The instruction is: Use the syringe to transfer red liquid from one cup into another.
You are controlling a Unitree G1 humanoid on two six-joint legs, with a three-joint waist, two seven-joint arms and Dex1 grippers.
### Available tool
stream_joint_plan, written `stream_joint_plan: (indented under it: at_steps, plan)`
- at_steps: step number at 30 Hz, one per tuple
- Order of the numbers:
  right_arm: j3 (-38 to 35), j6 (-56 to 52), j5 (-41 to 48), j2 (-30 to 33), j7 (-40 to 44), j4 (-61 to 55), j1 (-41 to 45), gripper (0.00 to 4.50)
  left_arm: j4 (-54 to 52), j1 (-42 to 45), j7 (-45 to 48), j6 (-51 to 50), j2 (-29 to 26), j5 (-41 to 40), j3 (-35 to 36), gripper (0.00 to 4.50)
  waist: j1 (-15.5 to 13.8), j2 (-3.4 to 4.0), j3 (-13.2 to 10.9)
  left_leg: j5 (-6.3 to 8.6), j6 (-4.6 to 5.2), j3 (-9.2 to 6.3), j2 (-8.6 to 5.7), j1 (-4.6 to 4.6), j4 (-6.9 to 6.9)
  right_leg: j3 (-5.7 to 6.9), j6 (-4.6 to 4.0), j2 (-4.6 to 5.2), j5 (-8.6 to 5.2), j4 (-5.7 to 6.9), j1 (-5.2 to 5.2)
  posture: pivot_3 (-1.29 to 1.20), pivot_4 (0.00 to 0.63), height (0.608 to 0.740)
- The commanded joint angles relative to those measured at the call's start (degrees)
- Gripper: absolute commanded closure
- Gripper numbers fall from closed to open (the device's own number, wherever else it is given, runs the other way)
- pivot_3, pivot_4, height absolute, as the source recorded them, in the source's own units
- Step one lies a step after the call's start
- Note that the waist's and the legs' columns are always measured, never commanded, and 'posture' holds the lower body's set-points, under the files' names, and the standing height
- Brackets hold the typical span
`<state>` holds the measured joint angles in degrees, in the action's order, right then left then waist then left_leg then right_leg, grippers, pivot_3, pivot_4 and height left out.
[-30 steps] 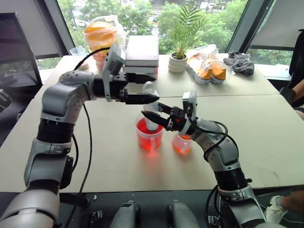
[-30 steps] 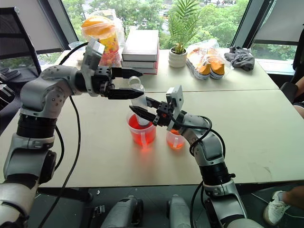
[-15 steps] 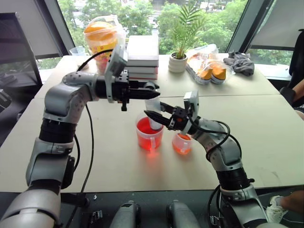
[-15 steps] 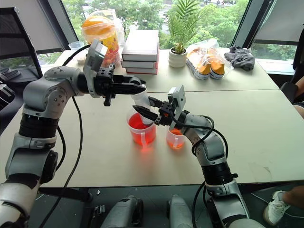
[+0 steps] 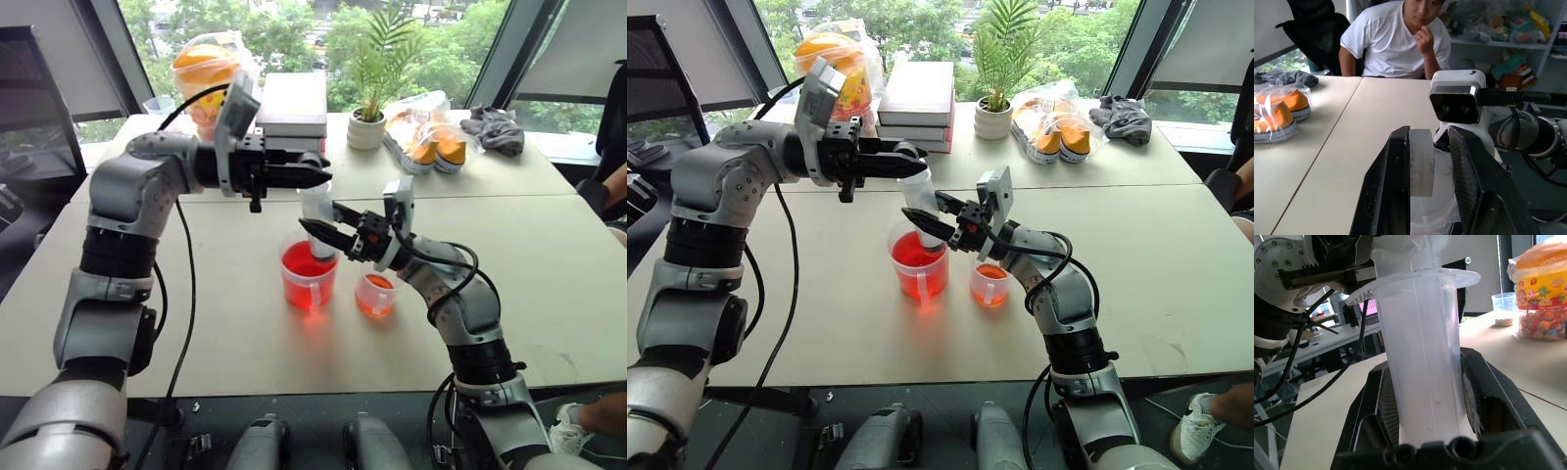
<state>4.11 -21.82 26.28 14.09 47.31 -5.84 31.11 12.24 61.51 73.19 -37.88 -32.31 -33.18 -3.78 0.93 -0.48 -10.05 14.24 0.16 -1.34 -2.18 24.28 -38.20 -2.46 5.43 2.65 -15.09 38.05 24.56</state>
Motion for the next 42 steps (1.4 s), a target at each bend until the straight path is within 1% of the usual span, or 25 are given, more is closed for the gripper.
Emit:
stream_joint_plan:
  at_steps: [1, 19, 28, 31, 33, 34, 35, 36, 38, 42]
  plan:
    - [3.89, -1.49, 1.50, -0.47, 3.83, -0.43, -0.92, 3.09, 1.02, 5.21, -2.38, 4.17, -2.27, 1.51, 4.73, 3.90, 0.00, 0.00, 0.00, 0.00, 0.00, 0.00, 0.00, 0.00, 0.00, 0.00, 0.00, 0.00, 0.00, 0.00, 0.00, 0.00, 0.150, 0.740]
    - [4.45, -1.64, 1.60, -0.62, 4.49, 0.22, -0.46, 3.09, 3.97, 7.62, -1.48, 6.62, -3.25, 2.94, 4.63, 3.90, 0.01, 0.00, 0.00, 0.00, 0.00, 0.00, 0.00, 0.00, 0.00, 0.00, 0.00, 0.00, 0.00, 0.00, 0.00, 0.00, 0.150, 0.740]
    - [4.07, -1.47, 1.63, -0.46, 4.24, -0.58, 0.38, 3.09, 3.43, 7.26, -0.94, 5.09, -3.33, 2.25, 4.42, 3.90, 0.04, 0.00, 0.00, 0.00, 0.00, 0.00, 0.00, 0.00, 0.00, 0.00, 0.00, 0.00, 0.00, 0.00, 0.00, 0.00, 0.150, 0.740]
    - [3.23, -2.00, 2.31, -0.40, 3.74, -1.48, 1.78, 3.09, 2.72, 6.03, -0.60, 4.07, -3.52, 2.35, 3.66, 2.38, 0.11, 0.00, 0.00, 0.00, 0.00, 0.00, 0.00, 0.00, 0.00, 0.00, 0.00, -0.01, 0.00, 0.00, 0.00, 0.00, 0.150, 0.740]
    - [2.62, -2.30, 2.88, -0.32, 3.34, -2.00, 2.83, 3.09, 2.07, 4.86, 0.33, 3.77, -3.96, 2.52, 3.05, 1.47, 0.16, 0.01, 0.00, 0.00, 0.00, 0.00, 0.00, 0.00, 0.02, 0.00, 0.00, -0.01, 0.00, 0.00, 0.01, 0.00, 0.150, 0.740]
    - [2.24, -2.54, 3.29, -0.39, 3.06, -2.18, 3.30, 3.09, 1.80, 4.34, 0.66, 3.76, -4.17, 2.58, 2.90, 0.89, 0.19, 0.01, -0.01, 0.00, 0.00, 0.00, 0.01, 0.00, 0.02, 0.00, 0.00, -0.02, 0.00, 0.00, 0.01, 0.00, 0.150, 0.740]
    - [1.71, -2.83, 3.81, -0.51, 2.62, -2.36, 3.82, 3.09, 1.64, 3.86, 0.80, 3.94, -4.33, 2.68, 2.87, 0.40, 0.18, 0.01, -0.01, 0.00, 0.00, 0.00, 0.01, 0.00, 0.02, 0.00, 0.00, -0.02, 0.00, 0.00, 0.02, 0.00, 0.150, 0.740]
    - [1.17, -3.12, 4.26, -0.69, 2.18, -2.52, 4.30, 3.09, 1.51, 3.40, 0.82, 4.78, -4.47, 3.06, 2.86, 0.06, 0.16, 0.01, -0.01, 0.00, 0.00, 0.00, 0.01, 0.00, 0.02, 0.00, 0.00, -0.02, 0.00, 0.00, 0.02, 0.00, 0.150, 0.740]
    - [0.04, -3.67, 5.22, -1.40, 1.01, -2.67, 5.07, 3.09, 1.32, 2.52, 1.24, 7.00, -4.75, 3.75, 3.01, 0.06, 0.13, 0.01, 0.00, 0.00, 0.00, 0.00, 0.00, 0.00, 0.02, 0.00, 0.00, -0.01, 0.00, 0.00, 0.02, 0.00, 0.150, 0.740]
    - [-0.82, -4.42, 6.35, -1.71, -0.44, -3.33, 5.62, 3.09, 1.01, 1.69, 2.73, 6.54, -6.27, 2.59, 4.45, 0.06, 0.00, 0.00, 0.00, 0.00, 0.00, -0.01, 0.01, 0.01, 0.02, 0.00, 0.00, 0.01, 0.00, 0.00, 0.01, 0.00, 0.150, 0.740]
